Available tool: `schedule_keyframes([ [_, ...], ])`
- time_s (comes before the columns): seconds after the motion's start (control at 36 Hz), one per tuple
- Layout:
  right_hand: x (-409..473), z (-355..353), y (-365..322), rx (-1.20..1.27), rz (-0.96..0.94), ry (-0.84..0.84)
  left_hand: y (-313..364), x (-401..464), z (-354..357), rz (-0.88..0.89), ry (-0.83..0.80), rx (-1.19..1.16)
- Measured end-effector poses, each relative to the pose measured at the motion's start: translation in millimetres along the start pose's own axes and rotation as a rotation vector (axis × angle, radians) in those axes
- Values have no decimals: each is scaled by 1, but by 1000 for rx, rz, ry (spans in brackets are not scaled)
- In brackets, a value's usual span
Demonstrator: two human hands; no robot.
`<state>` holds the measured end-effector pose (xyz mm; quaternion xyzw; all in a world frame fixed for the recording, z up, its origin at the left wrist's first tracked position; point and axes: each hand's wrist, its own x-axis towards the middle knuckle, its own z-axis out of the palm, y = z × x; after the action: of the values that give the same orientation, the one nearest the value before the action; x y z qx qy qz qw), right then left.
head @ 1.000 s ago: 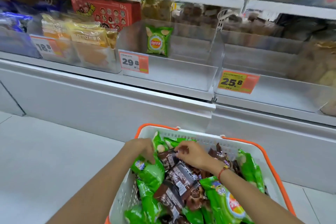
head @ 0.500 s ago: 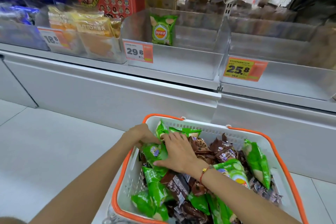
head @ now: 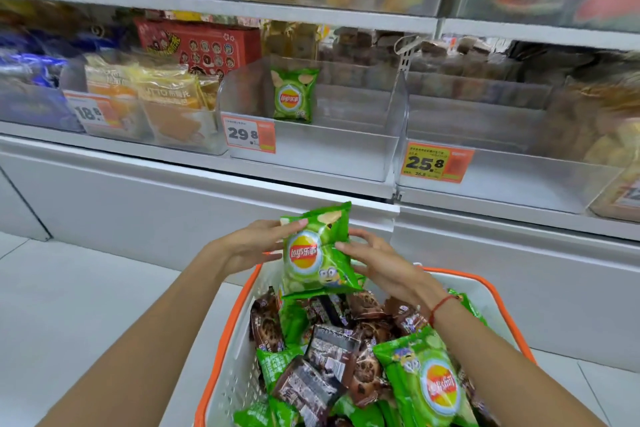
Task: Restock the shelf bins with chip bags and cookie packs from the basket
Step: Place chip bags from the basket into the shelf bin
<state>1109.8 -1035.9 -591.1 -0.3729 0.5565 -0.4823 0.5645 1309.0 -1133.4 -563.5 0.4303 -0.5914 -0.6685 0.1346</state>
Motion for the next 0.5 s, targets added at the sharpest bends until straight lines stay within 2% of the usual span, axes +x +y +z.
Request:
schedule_keyframes([
  [0.11,0,0,-19,26,-49,28,20,-3,9,83,30,-106],
  [0.28,-6,3,-66,-249,-187,131,68,-5,13,268,273,-74],
  [0.42,-8,10,-117,-374,-333,206,112,-6,8,439,331,-47],
  [0.5,3,16,-144,-425,-352,271,133,-6,-1,501,349,-51],
])
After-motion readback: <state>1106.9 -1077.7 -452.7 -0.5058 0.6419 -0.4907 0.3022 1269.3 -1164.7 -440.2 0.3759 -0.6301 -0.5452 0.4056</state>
